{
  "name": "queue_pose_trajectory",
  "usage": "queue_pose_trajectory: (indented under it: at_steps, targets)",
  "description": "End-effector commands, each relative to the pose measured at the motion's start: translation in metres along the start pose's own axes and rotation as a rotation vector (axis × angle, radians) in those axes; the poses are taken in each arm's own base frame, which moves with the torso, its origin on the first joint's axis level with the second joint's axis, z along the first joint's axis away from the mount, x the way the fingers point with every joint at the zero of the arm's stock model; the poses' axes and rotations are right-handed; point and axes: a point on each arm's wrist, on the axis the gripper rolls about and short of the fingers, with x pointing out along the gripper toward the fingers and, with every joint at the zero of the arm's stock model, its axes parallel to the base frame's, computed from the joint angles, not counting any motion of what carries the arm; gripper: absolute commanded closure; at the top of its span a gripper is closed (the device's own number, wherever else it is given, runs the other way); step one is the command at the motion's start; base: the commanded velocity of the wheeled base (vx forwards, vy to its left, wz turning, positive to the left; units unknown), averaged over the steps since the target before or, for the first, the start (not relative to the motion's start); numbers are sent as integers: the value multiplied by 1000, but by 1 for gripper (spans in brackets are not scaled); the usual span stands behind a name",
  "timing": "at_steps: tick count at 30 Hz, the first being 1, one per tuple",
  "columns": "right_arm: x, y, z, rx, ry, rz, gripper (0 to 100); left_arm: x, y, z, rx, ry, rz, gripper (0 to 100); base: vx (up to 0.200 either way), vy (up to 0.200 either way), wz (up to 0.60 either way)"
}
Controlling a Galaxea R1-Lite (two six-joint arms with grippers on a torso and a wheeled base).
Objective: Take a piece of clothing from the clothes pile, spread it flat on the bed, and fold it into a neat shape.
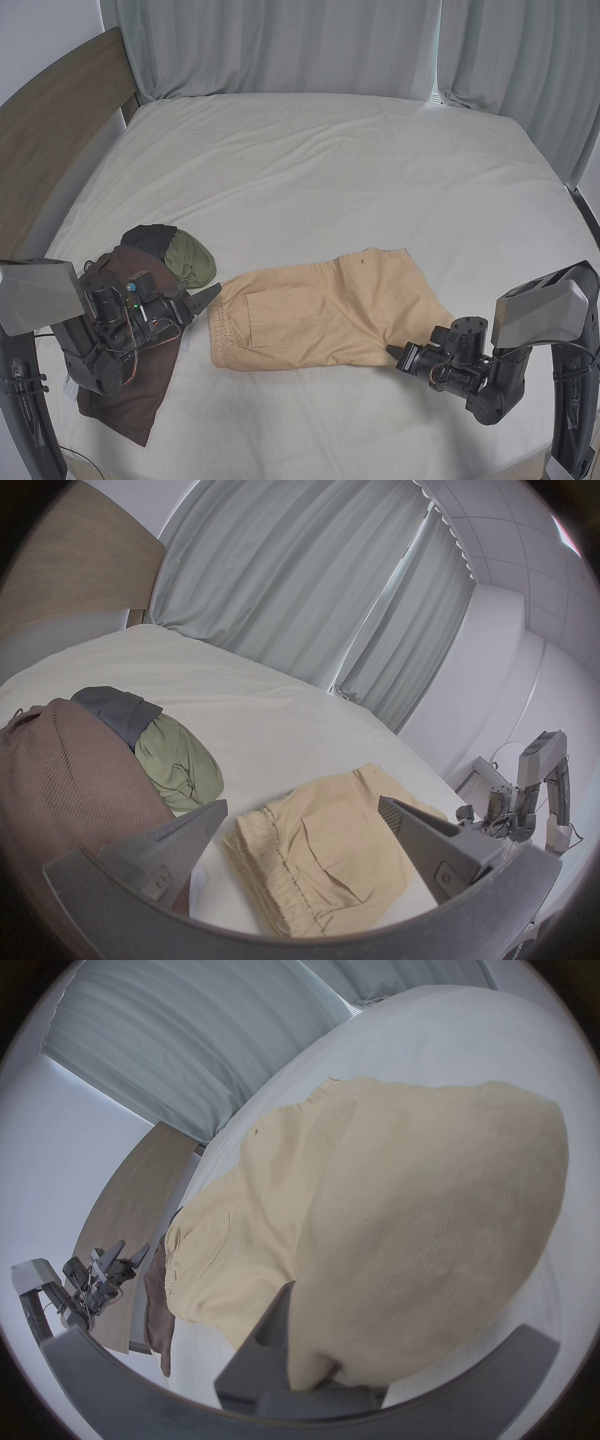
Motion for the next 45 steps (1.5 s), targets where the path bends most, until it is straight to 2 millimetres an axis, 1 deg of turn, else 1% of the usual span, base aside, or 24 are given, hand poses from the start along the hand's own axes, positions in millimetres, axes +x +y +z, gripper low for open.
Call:
queue_pose_trajectory:
  at_steps: [1, 4, 14, 15, 19, 22, 23, 24, 25, 29, 32, 34, 35, 38, 40, 41, 42, 45]
  targets:
    - [-21, -4, -9, 2, 43, -35, 100, 2, 2, -5, -11, 14, 1, 0, 0, 0, 0]
    - [-24, -5, -12, 3, 57, -44, 100, 4, 2, -8, -15, 20, 0, 0, 0, 0, 0]
    - [-20, -5, -16, -1, 69, -40, 100, 6, 1, -9, -15, 34, -49, 0, 0, 0, 0]
    - [-20, -5, -17, -2, 72, -39, 0, 5, 1, -9, -14, 34, -52, 0, 0, 0, 0]
    - [-25, -4, -20, -4, 93, -39, 0, 8, 1, -5, -5, 16, -57, 0, 0, 0, 0]
    - [-36, 2, -31, -33, 165, -16, 0, 8, 1, -3, -3, 11, -59, 0, 0, 0, 0]
    - [-37, 2, -32, -38, 171, -15, 0, 8, 1, -3, -3, 11, -59, 0, 0, 0, 0]
    - [-45, 3, -37, -63, 213, -8, 0, 8, 1, -3, -1, 9, -61, 0, 0, 0, 0]
    - [-48, 3, -40, -78, 233, -5, 0, 8, 1, -3, 0, 9, -61, 0, 0, 0, 0]
    - [-53, 6, -46, -128, 273, 21, 0, 8, 1, -3, 1, 10, -61, 0, 0, 0, 0]
    - [-58, 19, -41, -152, 255, 72, 0, 7, 1, -4, 1, 15, -61, 0, 0, 0, 0]
    - [-59, 21, -41, -155, 254, 83, 0, 7, 1, -5, 0, 18, -60, 0, 0, 0, 0]
    - [-62, 30, -36, -164, 242, 135, 0, 4, -1, -8, -7, 39, -67, 0, 0, 0, 0]
    - [-66, 41, -27, -174, 212, 191, 0, 2, -3, -10, -8, 50, -81, 0, 0, 0, 0]
    - [-64, 49, -18, -183, 168, 232, 0, 2, -2, -9, -1, 46, -84, 0, 0, 0, 0]
    - [-63, 50, -17, -184, 163, 234, 0, 2, -3, -9, -2, 47, -84, 0, 0, 0, 0]
    - [-61, 55, -10, -189, 126, 257, 0, 0, -2, -6, 11, 38, -82, 0, 0, 0, 0]
    - [-63, 65, 3, -202, 71, 309, 0, -1, -2, -3, 12, 33, -86, 0, 0, 0, 0]
